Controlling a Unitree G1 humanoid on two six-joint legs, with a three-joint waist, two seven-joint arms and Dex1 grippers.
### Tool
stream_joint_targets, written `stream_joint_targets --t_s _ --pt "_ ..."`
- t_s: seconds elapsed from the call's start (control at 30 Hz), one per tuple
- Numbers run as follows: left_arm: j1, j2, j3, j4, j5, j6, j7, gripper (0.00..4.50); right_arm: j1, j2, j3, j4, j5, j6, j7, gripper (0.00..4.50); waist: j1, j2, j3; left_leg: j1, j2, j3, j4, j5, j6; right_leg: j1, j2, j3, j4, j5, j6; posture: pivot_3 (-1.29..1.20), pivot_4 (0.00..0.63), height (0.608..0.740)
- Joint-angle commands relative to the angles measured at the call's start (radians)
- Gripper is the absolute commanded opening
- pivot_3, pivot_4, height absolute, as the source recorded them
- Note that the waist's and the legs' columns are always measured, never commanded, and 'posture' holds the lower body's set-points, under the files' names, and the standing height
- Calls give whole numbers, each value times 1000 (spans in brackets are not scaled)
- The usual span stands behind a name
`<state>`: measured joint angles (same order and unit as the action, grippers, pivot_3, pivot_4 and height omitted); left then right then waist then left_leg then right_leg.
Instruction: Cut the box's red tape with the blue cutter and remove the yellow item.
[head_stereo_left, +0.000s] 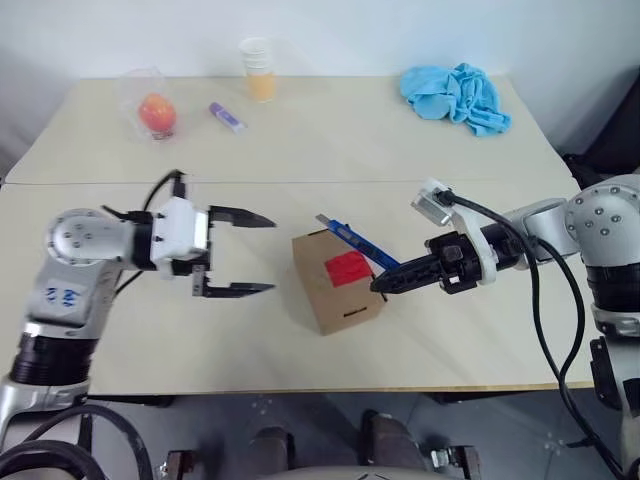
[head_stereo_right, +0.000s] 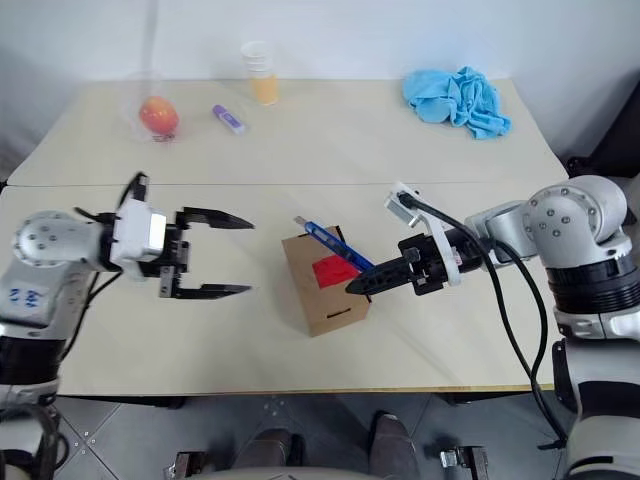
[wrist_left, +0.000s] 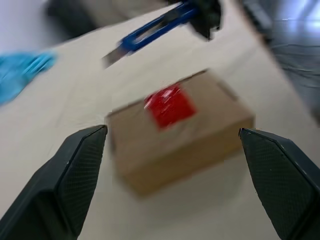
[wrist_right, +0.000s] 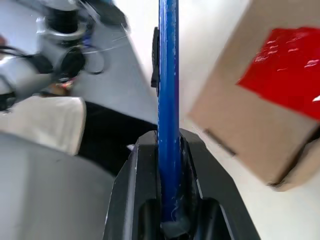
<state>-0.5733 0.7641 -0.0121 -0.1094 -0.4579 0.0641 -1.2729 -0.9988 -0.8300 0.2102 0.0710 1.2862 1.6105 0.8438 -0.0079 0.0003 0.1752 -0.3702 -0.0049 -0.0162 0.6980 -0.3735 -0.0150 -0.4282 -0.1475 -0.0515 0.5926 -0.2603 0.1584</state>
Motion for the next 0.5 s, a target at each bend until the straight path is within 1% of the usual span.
stream_joint_targets --t_s 0.03,0.1,0.2,0.33,0.43,0.5 --pt "-51 -36 -31 -38 26 -49 -4 4472 -44 -20 59 42 142 4 -74 169 -3 0 0 0 0 0 0 0 0 0 0 0 0 0 0 0 150 740" --pt "-82 -71 -56 -43 36 -39 13 4472 -59 -27 104 63 204 4 -126 169 -3 0 0 0 0 0 0 0 0 0 0 0 0 0 0 0 150 740" --pt "-119 -100 -82 -27 80 -89 10 4472 -65 -24 132 92 290 4 -213 169 -2 0 0 0 0 0 1 0 0 0 0 0 0 0 1 0 150 740" --pt "-137 -108 -106 -3 112 -131 -13 4472 -65 -19 151 112 386 4 -314 169 1 0 0 0 0 0 1 0 0 0 0 0 0 0 1 0 150 740" --pt "-139 -114 -142 11 151 -161 -29 4472 -64 -7 161 117 435 4 -382 169 4 0 0 0 0 0 1 0 0 0 0 0 0 0 1 0 150 740" --pt "-146 -127 -158 15 164 -149 -20 4472 -64 -4 170 107 453 4 -419 169 5 0 0 0 0 0 1 0 0 0 0 0 0 0 1 0 150 740"
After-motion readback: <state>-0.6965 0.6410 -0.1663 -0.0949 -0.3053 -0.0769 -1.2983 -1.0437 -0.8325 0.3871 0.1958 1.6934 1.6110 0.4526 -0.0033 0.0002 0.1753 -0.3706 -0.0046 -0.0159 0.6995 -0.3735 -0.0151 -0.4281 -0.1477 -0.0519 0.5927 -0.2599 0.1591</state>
